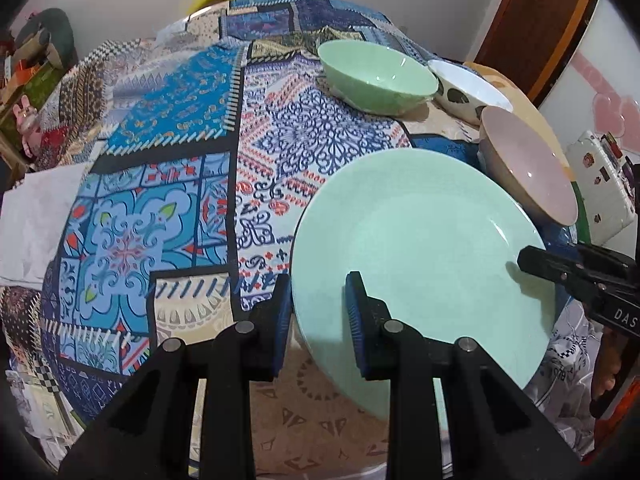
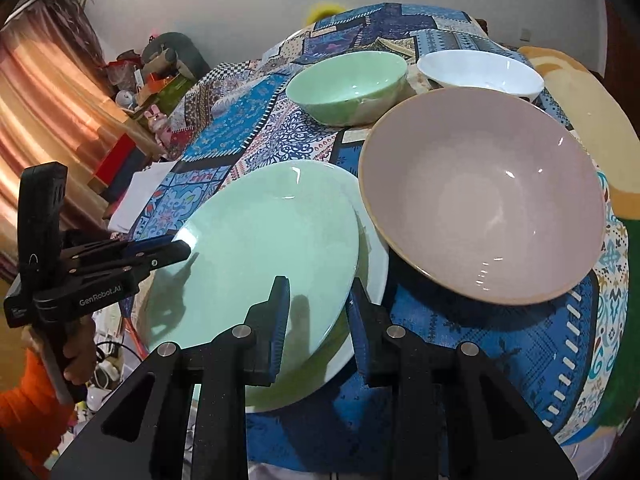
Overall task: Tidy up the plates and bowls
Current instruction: 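Lower the mint green plate with the left tool onto the stacked plates, then open the left tool and release the mint green plate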
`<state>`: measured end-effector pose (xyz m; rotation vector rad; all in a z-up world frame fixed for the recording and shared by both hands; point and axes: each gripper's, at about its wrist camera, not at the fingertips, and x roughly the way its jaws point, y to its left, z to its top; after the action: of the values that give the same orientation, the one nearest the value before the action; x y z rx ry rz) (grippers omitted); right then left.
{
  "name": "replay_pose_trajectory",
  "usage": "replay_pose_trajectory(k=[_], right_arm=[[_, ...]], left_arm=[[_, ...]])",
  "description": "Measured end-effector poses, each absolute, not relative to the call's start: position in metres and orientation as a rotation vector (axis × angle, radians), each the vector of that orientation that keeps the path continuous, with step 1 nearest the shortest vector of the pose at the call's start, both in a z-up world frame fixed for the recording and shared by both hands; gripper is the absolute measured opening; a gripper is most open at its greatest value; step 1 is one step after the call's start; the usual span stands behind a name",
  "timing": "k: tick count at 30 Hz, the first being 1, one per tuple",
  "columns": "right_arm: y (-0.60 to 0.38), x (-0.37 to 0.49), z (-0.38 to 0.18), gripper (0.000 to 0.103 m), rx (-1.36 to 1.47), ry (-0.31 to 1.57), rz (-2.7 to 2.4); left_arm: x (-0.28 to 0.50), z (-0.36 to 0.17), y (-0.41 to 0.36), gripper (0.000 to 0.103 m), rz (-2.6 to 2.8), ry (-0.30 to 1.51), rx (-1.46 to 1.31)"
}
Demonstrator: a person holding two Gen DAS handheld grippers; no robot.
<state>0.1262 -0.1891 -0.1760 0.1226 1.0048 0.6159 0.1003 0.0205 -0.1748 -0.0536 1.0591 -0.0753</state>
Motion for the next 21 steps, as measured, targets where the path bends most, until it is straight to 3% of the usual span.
replay_pose_trajectory(k=[21], right_arm=[[-0.197,0.114,-0.160,0.028,0.072,0.922,0.555]], left_arm=[[0.079,-0.135,0.009,0.029,-0.124,0.944,-0.066]])
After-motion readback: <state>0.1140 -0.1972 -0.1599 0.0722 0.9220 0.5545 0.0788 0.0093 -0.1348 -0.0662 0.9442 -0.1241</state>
